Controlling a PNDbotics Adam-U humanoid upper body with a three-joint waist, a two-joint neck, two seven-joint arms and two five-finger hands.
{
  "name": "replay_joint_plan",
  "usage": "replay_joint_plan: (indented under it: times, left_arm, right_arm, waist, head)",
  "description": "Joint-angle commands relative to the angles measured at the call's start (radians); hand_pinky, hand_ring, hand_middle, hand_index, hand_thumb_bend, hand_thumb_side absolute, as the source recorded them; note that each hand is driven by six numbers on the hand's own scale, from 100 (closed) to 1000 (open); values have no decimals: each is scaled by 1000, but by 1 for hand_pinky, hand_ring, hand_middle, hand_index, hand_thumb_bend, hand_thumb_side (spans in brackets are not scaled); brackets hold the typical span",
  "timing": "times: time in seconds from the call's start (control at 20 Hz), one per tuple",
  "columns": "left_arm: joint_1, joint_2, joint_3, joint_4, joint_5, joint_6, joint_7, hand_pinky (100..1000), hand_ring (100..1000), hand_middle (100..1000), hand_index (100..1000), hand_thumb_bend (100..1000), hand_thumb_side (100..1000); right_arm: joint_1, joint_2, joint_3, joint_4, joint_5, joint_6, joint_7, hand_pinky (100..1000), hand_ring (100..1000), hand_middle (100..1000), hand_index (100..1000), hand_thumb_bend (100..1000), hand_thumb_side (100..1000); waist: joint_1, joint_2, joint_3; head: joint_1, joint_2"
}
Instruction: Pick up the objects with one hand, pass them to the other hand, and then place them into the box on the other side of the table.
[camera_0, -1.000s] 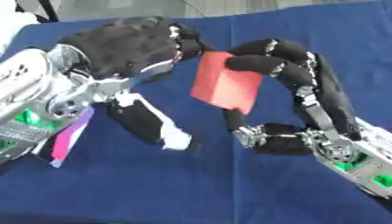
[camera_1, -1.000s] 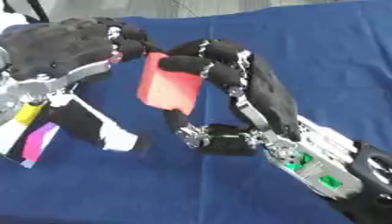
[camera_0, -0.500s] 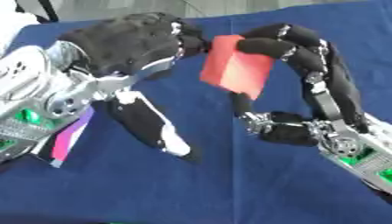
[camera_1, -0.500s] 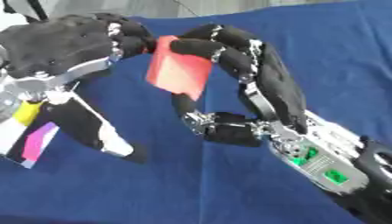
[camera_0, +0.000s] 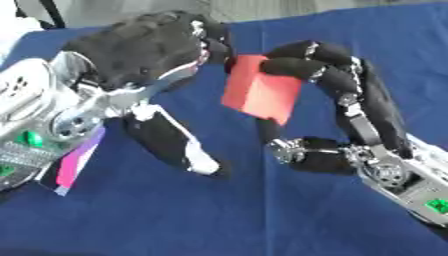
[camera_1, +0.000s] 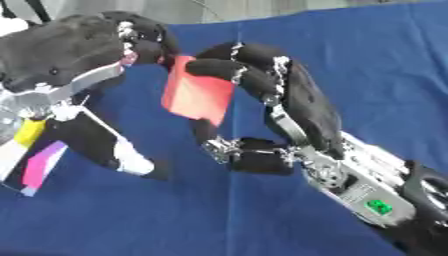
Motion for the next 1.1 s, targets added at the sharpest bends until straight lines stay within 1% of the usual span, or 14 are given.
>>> replay_joint_plan:
  times: [0.05,0.5,0.65,0.85,0.95,1.1]
  left_arm:
    - [-20,5,8,-11,-1,12,20,967,922,789,921,804,532]
    - [-23,-1,1,-11,18,20,29,969,919,786,918,784,545]
    - [-30,-8,0,-11,31,21,37,964,911,776,906,753,528]
    - [-35,-13,-4,-11,48,27,53,956,900,764,885,699,501]
    - [-35,-14,-4,-11,56,33,62,951,893,755,869,630,473]
    - [-37,-14,-6,-11,72,34,77,948,887,746,856,577,441]
  right_arm:
    - [-9,-1,3,-9,11,-2,5,607,444,415,664,100,100]
    - [-8,2,11,-9,20,-5,5,607,444,415,665,100,100]
    - [-11,4,12,-9,18,-9,6,608,445,416,666,100,100]
    - [-16,6,15,-9,15,-18,6,608,446,416,666,100,100]
    - [-15,6,17,-9,15,-20,9,608,446,415,666,100,100]
    - [-12,7,19,-9,17,-16,15,607,445,414,666,100,100]
  waist:
    - [-5,-16,0]
    - [-5,-15,0]
    - [-5,-15,0]
    - [-5,-13,0]
    - [-5,-12,0]
    - [-7,-11,0]
  head:
    - [4,-13]
    - [9,-12]
    - [11,-8]
    - [9,-3]
    - [6,-3]
    - [2,-4]
